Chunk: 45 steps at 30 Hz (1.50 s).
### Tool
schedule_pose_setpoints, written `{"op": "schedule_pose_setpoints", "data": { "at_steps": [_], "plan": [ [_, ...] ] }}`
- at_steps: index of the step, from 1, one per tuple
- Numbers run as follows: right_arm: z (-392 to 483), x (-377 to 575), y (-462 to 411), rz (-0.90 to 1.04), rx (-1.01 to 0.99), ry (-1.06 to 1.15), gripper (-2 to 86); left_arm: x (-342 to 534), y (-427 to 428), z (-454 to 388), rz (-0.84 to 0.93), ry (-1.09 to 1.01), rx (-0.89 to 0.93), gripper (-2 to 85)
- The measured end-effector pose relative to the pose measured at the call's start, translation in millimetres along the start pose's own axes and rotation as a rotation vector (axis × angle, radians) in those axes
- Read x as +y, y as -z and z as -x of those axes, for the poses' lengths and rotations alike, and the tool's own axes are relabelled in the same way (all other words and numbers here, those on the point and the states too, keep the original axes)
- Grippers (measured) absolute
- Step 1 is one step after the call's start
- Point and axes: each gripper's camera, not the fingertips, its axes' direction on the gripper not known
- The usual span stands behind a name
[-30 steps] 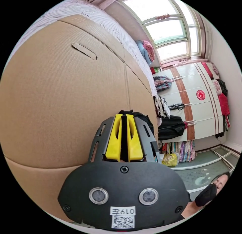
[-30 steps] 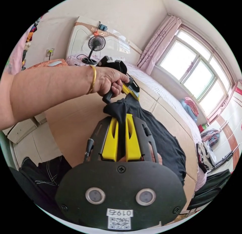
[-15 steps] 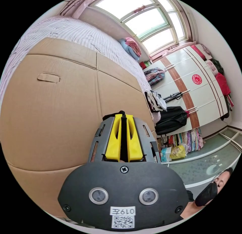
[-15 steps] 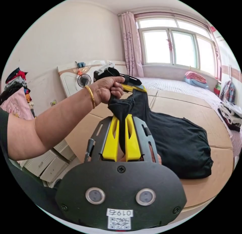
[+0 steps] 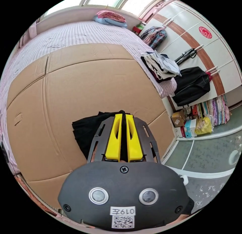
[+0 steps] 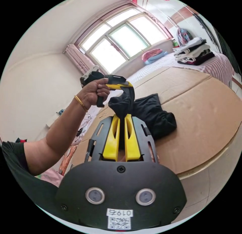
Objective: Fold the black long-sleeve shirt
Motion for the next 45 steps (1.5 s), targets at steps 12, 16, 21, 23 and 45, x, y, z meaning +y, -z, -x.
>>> {"op": "schedule_pose_setpoints", "data": {
  "at_steps": [12,16,21,23,45],
  "plan": [
    [-168,90,51,-0.011,-0.105,-0.226,5.4,-45,-100,-56,0.138,0.033,-0.074,1.3],
    [-207,117,57,0.029,-0.108,-0.303,2.2,-45,-105,-64,0.144,0.046,-0.051,1.4],
    [-222,154,76,0.006,-0.098,-0.305,1.0,-36,-108,-80,0.141,0.043,-0.046,2.1],
    [-230,174,84,-0.011,-0.112,-0.314,0.8,-31,-105,-88,0.129,0.036,-0.042,2.9],
    [-293,282,117,-0.010,-0.177,-0.397,0.6,226,30,-158,-0.219,-0.579,0.239,9.0]
  ]
}}
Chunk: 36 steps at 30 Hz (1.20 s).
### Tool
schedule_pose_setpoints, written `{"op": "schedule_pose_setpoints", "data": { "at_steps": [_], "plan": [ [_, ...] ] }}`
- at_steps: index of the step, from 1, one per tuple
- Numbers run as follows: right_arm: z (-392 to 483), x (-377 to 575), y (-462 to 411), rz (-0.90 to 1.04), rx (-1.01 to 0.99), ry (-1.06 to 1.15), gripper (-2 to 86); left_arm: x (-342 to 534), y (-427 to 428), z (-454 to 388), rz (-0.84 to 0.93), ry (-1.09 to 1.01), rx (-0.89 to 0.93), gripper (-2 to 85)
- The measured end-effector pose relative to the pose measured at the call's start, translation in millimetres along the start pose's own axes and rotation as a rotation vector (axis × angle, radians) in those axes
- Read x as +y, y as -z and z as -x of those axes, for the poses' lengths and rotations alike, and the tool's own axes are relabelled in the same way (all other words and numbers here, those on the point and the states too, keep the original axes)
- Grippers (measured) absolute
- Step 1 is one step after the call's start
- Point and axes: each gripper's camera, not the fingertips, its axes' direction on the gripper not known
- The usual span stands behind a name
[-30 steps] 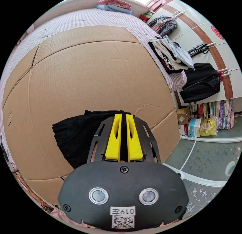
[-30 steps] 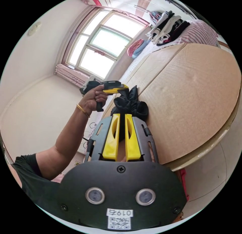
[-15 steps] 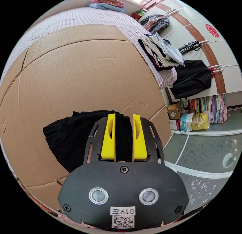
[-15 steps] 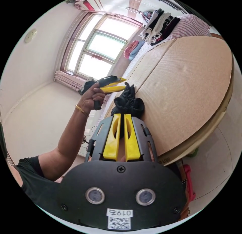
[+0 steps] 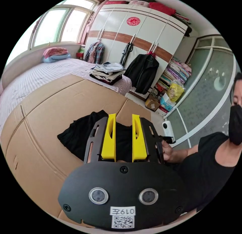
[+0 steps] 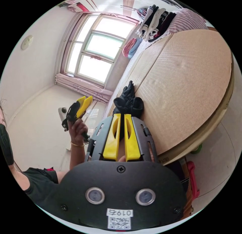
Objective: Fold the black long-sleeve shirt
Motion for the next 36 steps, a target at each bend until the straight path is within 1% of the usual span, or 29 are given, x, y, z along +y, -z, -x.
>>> {"op": "schedule_pose_setpoints", "data": {
  "at_steps": [2,3,5,6,8,9,11,13,19,22,25,28,30,32,34,36],
  "plan": [
    [-1,5,5,0.001,0.005,0.015,0.6,57,15,-58,-0.020,-0.109,-0.160,10.3],
    [0,6,6,0.001,0.007,0.023,0.6,71,17,-73,-0.021,-0.137,-0.210,10.6],
    [5,7,11,0.002,0.017,0.058,0.6,125,13,-133,0.012,-0.236,-0.408,11.6],
    [5,7,12,0.004,0.020,0.064,0.6,137,10,-148,0.022,-0.253,-0.455,11.9],
    [1,7,14,0.018,0.015,0.059,0.6,175,-10,-201,0.089,-0.334,-0.607,12.7],
    [0,6,14,0.022,0.013,0.055,0.6,181,-17,-213,0.117,-0.349,-0.657,12.8],
    [-6,7,15,0.027,0.016,0.054,0.5,201,-44,-249,0.191,-0.406,-0.841,12.6],
    [-9,7,16,0.025,0.019,0.058,0.5,209,-58,-267,0.188,-0.412,-0.914,12.2],
    [-16,7,17,0.019,0.022,0.073,0.5,218,-76,-309,0.192,-0.378,-1.008,9.6],
    [-25,4,18,0.017,0.015,0.065,0.5,224,-92,-325,0.265,-0.406,-1.086,8.4],
    [-33,0,19,0.020,0.015,0.064,0.5,231,-107,-345,0.331,-0.460,-1.094,7.2],
    [-41,-5,19,0.022,0.006,0.061,0.5,234,-122,-361,0.383,-0.491,-1.119,4.0],
    [-47,-10,19,0.023,-0.001,0.055,0.4,236,-131,-373,0.429,-0.543,-1.148,2.8],
    [-60,-20,21,0.020,-0.019,0.026,0.3,240,-143,-392,0.536,-0.656,-1.213,1.8],
    [-72,-28,22,0.022,-0.021,-0.003,0.2,241,-148,-406,0.588,-0.716,-1.255,1.4],
    [-85,-34,20,0.040,-0.005,-0.033,0.2,245,-157,-414,0.678,-0.759,-1.244,1.2]
  ]
}}
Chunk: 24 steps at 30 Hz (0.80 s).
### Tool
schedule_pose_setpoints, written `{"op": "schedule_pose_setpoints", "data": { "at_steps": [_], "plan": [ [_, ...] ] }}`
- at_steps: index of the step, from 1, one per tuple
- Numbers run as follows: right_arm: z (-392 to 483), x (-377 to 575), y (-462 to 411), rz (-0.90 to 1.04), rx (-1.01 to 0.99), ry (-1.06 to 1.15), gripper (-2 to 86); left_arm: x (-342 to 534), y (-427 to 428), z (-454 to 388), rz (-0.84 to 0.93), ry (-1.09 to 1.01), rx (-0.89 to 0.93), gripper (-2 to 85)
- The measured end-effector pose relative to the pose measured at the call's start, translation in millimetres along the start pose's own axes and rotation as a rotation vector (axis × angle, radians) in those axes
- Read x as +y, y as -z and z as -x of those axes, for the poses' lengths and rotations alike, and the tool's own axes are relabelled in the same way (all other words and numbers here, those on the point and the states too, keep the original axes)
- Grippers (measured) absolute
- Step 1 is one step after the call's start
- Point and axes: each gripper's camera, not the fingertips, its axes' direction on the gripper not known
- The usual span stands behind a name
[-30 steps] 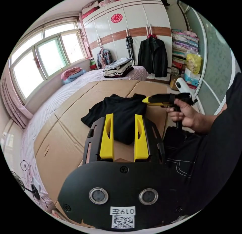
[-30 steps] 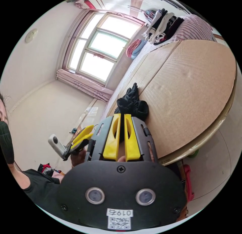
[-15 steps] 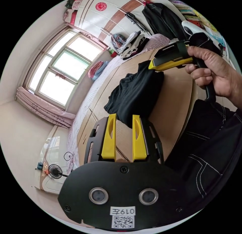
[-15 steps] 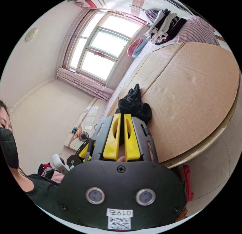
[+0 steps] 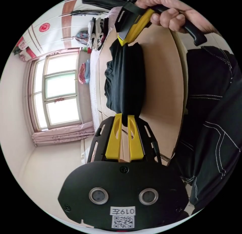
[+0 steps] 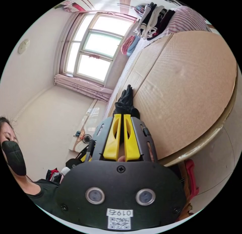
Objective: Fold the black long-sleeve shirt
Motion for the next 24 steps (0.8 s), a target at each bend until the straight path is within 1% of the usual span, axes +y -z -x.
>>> {"op": "schedule_pose_setpoints", "data": {
  "at_steps": [2,5,9,11,13,16,20,24],
  "plan": [
    [-13,-4,-7,0.032,0.017,-0.035,0.2,-10,1,-22,0.045,-0.108,-0.003,0.9],
    [-17,-7,-11,0.056,0.032,-0.030,0.5,-16,8,-40,0.063,-0.164,-0.063,0.8],
    [-22,-14,-12,0.077,0.017,-0.012,1.3,-13,16,-33,0.036,-0.064,-0.008,0.8],
    [-28,-22,-14,0.092,-0.029,-0.007,2.5,-11,21,-38,0.013,-0.055,-0.025,0.7],
    [-27,-30,-17,0.111,-0.034,0.005,4.2,-11,24,-45,0.011,-0.055,-0.055,0.7],
    [-17,-44,-15,0.101,-0.001,0.069,7.4,-11,27,-49,0.011,-0.039,-0.063,0.7],
    [-5,-69,-19,0.096,0.014,0.125,9.5,-5,29,-42,-0.005,0.018,-0.010,0.6],
    [17,-87,-27,0.107,0.056,0.227,8.0,-1,28,-41,-0.013,0.038,0.006,0.6]
  ]
}}
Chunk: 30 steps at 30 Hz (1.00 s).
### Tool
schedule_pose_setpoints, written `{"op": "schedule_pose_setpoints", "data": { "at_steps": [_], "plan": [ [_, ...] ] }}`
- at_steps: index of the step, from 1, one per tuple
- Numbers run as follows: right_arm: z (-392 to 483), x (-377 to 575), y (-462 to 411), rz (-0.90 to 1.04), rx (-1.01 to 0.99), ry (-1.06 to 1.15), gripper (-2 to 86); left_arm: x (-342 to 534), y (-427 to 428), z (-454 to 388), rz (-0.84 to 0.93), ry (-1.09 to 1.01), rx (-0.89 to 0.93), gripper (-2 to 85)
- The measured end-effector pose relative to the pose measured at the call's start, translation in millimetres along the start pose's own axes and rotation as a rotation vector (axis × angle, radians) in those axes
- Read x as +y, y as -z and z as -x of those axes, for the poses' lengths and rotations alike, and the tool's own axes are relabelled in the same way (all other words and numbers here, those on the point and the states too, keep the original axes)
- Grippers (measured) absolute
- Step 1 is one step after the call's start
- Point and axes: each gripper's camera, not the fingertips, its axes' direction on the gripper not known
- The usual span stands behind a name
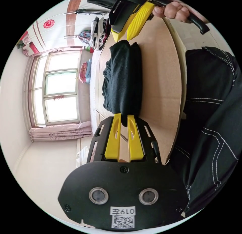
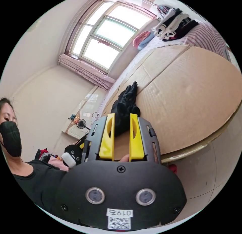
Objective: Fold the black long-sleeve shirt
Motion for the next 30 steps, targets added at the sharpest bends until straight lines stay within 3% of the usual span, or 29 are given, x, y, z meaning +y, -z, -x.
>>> {"op": "schedule_pose_setpoints", "data": {
  "at_steps": [4,8,21,30],
  "plan": [
    [44,-36,-4,0.164,-0.117,0.462,4.5,6,-2,1,-0.014,0.017,0.012,0.6],
    [65,-69,-26,0.430,0.086,0.747,7.7,9,-4,0,-0.022,0.009,0.013,0.7],
    [83,-170,-103,0.638,-0.076,0.942,8.1,13,-15,4,-0.002,-0.017,0.040,0.7],
    [102,-213,-143,0.776,-0.039,1.020,0.3,17,-24,9,0.007,-0.027,0.062,0.7]
  ]
}}
